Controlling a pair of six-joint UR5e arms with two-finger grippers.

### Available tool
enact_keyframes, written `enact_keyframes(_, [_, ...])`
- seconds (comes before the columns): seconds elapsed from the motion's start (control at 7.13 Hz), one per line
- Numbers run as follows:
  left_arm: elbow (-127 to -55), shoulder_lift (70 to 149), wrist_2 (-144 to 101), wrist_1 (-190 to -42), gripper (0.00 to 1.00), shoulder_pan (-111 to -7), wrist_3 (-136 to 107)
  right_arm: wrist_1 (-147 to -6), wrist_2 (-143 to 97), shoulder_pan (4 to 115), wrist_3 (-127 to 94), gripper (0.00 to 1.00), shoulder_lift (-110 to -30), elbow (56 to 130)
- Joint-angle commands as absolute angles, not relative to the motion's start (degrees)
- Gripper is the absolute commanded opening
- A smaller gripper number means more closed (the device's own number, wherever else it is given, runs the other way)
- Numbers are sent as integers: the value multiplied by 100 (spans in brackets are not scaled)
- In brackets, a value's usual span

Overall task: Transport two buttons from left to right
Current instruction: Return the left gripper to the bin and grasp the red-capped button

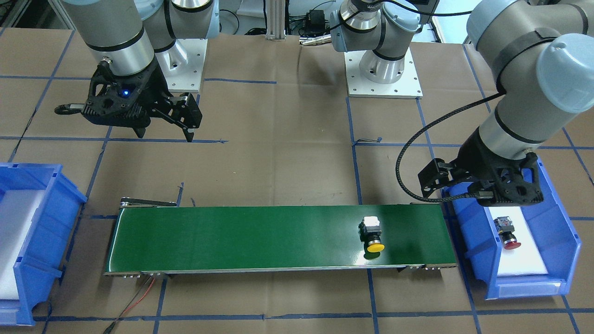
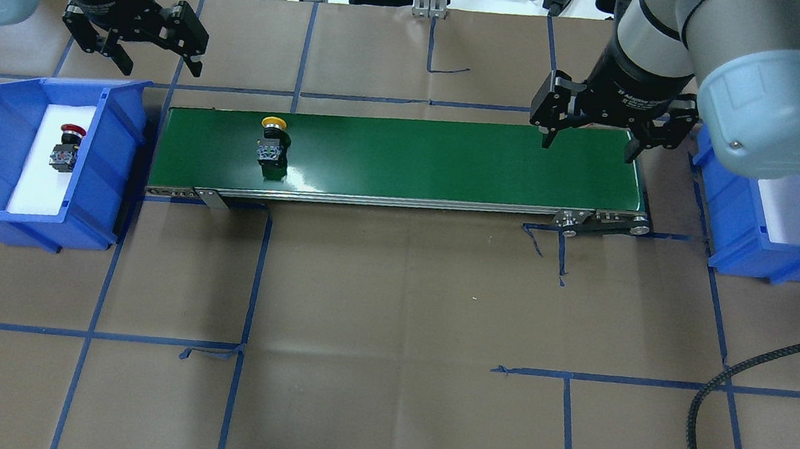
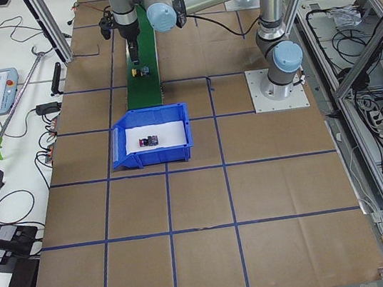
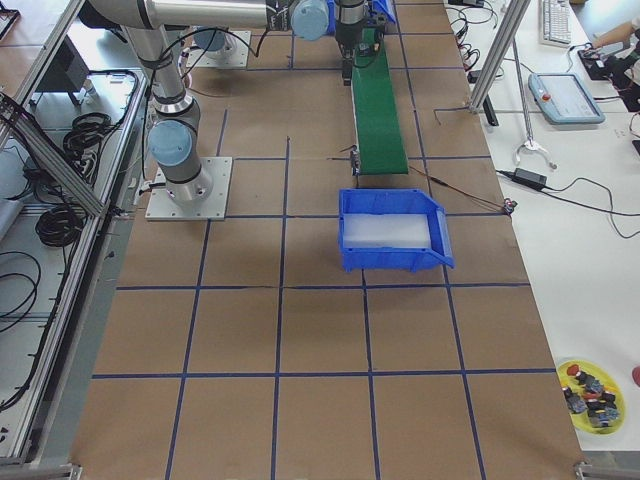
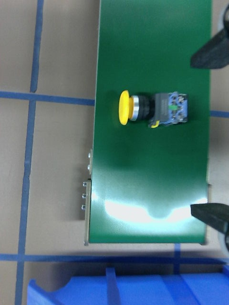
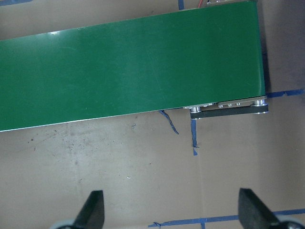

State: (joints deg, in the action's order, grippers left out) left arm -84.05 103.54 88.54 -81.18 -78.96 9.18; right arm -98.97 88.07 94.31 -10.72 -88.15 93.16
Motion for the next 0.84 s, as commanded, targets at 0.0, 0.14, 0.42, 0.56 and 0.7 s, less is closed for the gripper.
enact_keyframes(0.0, [-8394, 10441, 8859, -8051, 100, -7123, 1709, -9896, 8815, 9422, -1072, 100, -8815, 9325])
enact_keyframes(0.14, [-8394, 10502, 8859, -8025, 100, -6815, 1931, -9896, 8815, 9431, -1072, 100, -8815, 9325])
enact_keyframes(0.42, [-8411, 10642, 8859, -7806, 100, -6269, 2642, -9896, 8815, 9431, -1072, 100, -8815, 9325])
enact_keyframes(0.56, [-8402, 10809, 8851, -7700, 100, -6023, 2880, -9896, 8815, 9431, -1072, 100, -8815, 9325])
enact_keyframes(0.7, [-8428, 10932, 8851, -7464, 100, -5934, 3118, -9896, 8807, 9431, -1072, 100, -8815, 9325])
